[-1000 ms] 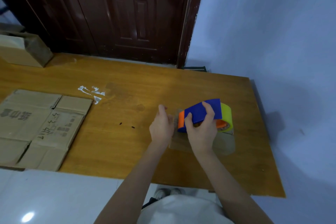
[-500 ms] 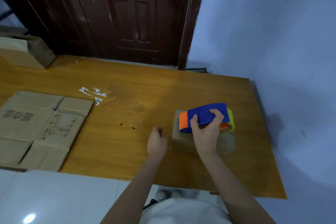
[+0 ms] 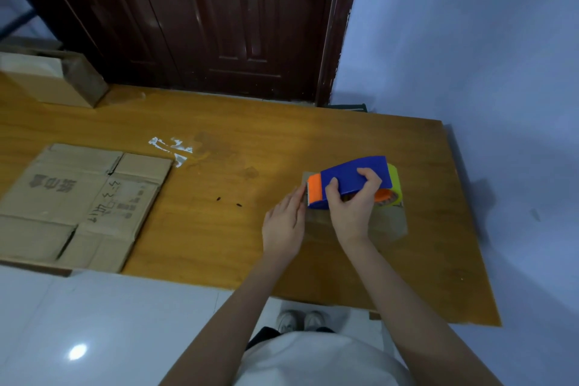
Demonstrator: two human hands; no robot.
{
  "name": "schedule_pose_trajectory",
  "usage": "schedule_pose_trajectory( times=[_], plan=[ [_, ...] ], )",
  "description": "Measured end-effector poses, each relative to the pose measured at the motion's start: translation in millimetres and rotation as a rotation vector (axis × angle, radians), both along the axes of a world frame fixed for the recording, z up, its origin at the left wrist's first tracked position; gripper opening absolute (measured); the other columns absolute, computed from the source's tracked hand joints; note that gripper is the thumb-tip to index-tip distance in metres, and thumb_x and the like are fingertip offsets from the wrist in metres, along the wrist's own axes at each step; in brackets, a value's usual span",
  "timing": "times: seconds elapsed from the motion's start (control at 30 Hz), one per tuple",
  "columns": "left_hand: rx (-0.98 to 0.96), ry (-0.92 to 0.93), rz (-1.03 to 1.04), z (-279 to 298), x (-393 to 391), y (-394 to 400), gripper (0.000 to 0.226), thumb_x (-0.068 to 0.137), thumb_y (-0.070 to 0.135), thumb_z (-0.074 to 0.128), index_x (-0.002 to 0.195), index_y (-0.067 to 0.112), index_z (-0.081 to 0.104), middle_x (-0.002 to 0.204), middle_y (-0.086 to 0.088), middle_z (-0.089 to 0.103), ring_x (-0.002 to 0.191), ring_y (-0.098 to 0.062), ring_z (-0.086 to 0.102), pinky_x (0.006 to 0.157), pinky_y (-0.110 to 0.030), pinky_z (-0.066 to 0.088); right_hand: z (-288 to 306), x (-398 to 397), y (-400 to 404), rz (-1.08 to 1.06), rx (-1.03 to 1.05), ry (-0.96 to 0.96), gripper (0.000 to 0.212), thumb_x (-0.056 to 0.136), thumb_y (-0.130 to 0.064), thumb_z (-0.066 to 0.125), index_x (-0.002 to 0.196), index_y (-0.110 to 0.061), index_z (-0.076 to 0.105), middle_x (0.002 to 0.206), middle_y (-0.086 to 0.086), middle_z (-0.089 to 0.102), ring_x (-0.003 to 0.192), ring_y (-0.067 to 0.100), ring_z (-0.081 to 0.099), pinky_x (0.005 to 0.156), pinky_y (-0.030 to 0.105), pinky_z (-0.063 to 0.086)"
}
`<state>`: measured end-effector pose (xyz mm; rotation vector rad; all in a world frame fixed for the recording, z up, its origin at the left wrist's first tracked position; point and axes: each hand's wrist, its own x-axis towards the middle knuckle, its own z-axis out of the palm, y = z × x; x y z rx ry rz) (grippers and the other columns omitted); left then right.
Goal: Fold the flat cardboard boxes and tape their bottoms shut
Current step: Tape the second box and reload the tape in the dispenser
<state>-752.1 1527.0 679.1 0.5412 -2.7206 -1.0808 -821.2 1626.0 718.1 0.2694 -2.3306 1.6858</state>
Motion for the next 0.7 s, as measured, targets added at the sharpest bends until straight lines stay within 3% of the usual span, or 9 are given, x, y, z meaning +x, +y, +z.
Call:
schedule_pose_trajectory(
  times=[0.2, 0.33, 0.43, 0.5, 0.6, 0.7],
  plan=[
    [-0.161, -0.023, 0.071, -4, 17, -33, 0.050, 0.099, 0.039, 0.015, 0.146, 0.033, 0.029, 0.139, 0.005, 0.050, 0.130, -0.016, 0.042, 0.105, -0.039, 0.032, 1, 9, -34, 0.101, 0.020, 0.002, 0.044, 0.086, -0.014, 0.066, 0.121, -0.003, 0.043, 0.107, 0.004, 0.050, 0.089, 0.025, 0.060, 0.072, 0.034, 0.054],
    [-0.377, -0.042, 0.024, 1, 11, -36, 0.047, 0.101, 0.023, 0.032, 0.147, 0.018, 0.030, 0.150, -0.003, 0.036, 0.142, -0.020, 0.027, 0.111, -0.039, 0.025, 0, 12, -37, 0.067, 0.018, 0.020, 0.049, 0.085, -0.013, 0.067, 0.126, 0.001, 0.042, 0.102, -0.002, 0.051, 0.079, 0.016, 0.060, 0.066, 0.022, 0.052],
    [-0.397, 0.024, -0.005, 6, 6, -29, 0.047, 0.088, 0.003, 0.057, 0.134, 0.000, 0.048, 0.138, -0.015, 0.050, 0.130, -0.030, 0.046, 0.101, -0.044, 0.041, 1, 11, -34, 0.058, 0.012, -0.006, 0.044, 0.085, -0.011, 0.068, 0.121, 0.000, 0.044, 0.094, -0.012, 0.049, 0.074, 0.011, 0.056, 0.063, 0.019, 0.048],
    [-0.360, 0.059, 0.003, 1, 7, -29, 0.046, 0.083, -0.002, 0.062, 0.128, -0.003, 0.053, 0.132, -0.019, 0.054, 0.120, -0.034, 0.054, 0.093, -0.045, 0.047, 2, 11, -34, 0.054, -0.034, -0.028, 0.041, 0.085, -0.010, 0.067, 0.117, -0.005, 0.044, 0.099, -0.006, 0.051, 0.078, 0.013, 0.058, 0.065, 0.017, 0.048],
    [-0.292, 0.016, -0.094, -2, 16, -29, 0.052, 0.099, 0.027, 0.036, 0.146, 0.004, 0.030, 0.152, -0.012, 0.030, 0.141, -0.026, 0.028, 0.113, -0.043, 0.029, 6, 11, -36, 0.037, -0.106, -0.046, 0.041, 0.084, -0.005, 0.067, 0.113, -0.015, 0.040, 0.104, -0.004, 0.050, 0.080, 0.001, 0.058, 0.065, 0.010, 0.045],
    [-0.479, -0.079, -0.226, -3, 20, -34, 0.079, 0.091, 0.063, 0.001, 0.152, 0.013, 0.001, 0.159, -0.005, -0.002, 0.146, -0.017, -0.004, 0.119, -0.037, 0.002, 8, 10, -37, 0.032, -0.120, -0.064, 0.043, 0.085, -0.003, 0.066, 0.112, -0.017, 0.036, 0.103, -0.016, 0.044, 0.081, -0.011, 0.055, 0.064, 0.008, 0.045]
  ],
)
